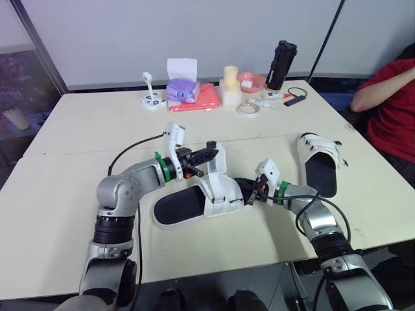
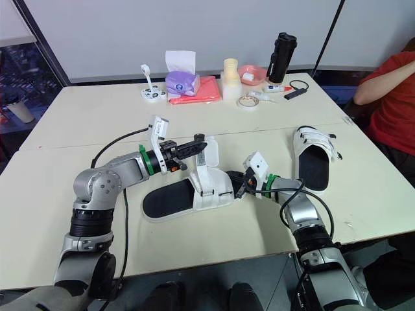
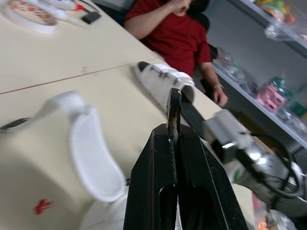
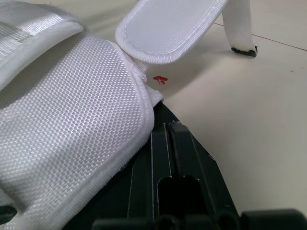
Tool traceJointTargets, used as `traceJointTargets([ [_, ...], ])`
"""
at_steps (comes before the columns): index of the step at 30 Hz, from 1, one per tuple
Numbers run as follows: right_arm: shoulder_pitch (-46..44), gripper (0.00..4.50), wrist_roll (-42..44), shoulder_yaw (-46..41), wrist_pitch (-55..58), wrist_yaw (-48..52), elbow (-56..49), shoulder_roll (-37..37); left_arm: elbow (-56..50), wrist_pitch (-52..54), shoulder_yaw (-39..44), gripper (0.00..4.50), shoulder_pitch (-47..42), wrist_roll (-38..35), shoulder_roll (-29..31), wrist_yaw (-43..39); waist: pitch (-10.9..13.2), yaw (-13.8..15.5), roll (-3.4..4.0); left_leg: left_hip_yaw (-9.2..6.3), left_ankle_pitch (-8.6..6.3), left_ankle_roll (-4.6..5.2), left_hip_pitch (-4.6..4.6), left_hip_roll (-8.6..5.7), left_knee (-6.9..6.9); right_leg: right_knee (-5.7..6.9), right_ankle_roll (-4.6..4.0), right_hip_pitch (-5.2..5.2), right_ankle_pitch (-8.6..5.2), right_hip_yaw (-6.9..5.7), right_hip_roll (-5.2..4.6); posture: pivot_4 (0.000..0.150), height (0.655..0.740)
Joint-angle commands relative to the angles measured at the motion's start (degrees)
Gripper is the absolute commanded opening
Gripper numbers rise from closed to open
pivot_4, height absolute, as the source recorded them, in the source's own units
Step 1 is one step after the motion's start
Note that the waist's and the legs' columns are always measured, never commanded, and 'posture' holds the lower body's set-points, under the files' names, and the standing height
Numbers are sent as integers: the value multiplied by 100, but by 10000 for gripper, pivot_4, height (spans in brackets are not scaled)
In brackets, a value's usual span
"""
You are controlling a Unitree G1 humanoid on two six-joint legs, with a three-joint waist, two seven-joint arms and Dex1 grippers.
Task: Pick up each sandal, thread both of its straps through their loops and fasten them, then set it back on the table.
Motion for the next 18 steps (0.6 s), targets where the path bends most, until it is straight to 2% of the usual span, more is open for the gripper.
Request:
traceJointTargets([
  [1,208,0,-316,248,195,-86,442,34,246,-373,104,878,84,108,147,-148,0,-2,0,0,0,0,0,0,0,0,0,-1,0,0,0,1500,7400],
  [8,227,0,-308,237,206,-111,420,40,847,-681,40,878,213,192,233,-443,-1,0,0,-1,0,0,0,0,0,0,0,0,0,0,0,1500,7400],
  [18,229,0,-314,255,207,-116,405,54,2076,-915,-78,878,-219,284,42,-979,-4,3,-5,-1,0,0,0,0,-1,0,0,0,0,-1,0,1500,7400],
])
